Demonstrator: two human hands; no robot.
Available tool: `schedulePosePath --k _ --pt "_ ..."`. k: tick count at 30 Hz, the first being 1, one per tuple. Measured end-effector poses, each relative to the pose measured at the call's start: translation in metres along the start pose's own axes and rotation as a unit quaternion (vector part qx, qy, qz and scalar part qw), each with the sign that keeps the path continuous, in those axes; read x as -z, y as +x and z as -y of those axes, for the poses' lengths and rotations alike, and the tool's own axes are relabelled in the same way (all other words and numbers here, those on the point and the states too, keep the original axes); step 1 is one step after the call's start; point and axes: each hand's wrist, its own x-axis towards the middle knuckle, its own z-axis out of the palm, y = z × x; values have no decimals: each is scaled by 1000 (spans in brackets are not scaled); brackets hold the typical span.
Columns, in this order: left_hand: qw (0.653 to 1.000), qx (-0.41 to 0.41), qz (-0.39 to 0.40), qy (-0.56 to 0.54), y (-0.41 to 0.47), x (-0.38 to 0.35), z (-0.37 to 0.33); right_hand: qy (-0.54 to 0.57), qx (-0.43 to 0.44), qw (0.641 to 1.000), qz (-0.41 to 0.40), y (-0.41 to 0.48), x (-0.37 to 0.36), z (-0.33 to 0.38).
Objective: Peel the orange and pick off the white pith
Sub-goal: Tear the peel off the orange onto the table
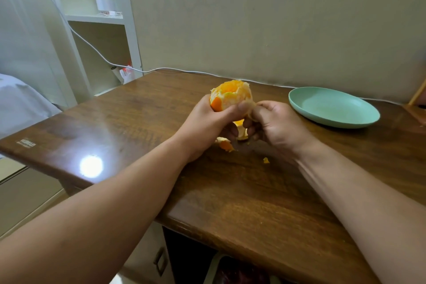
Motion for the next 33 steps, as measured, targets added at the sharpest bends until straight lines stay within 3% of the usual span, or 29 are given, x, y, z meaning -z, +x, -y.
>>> schedulePosePath --k 5,9,10,12,14,16,23,26,30,33 --pt "991 58 4 -117 4 2 0 65 -17 997 24 4 3 0" --pt "964 95 -25 -248 6 9 -5 141 -63 987 41 1 13 4" --pt "967 88 -40 -237 7 12 -6 116 -58 991 31 2 16 4" --pt "978 74 -58 -185 7 19 -6 -44 -13 999 -4 4 19 -1" --pt "987 74 -67 -129 5 21 -4 -215 48 975 -17 4 16 -8" --pt "993 68 -61 -81 4 20 -1 -266 92 960 -2 4 12 -11" --pt "973 106 -56 -195 2 16 -1 -296 123 947 -16 -2 2 -4" --pt "983 96 -65 -144 0 13 -1 -311 122 942 -21 -5 -1 0" --pt "995 70 -43 -58 -3 11 1 -169 80 982 29 -11 -3 5" --pt "997 56 -53 9 -3 12 2 -129 97 986 36 -11 1 4"
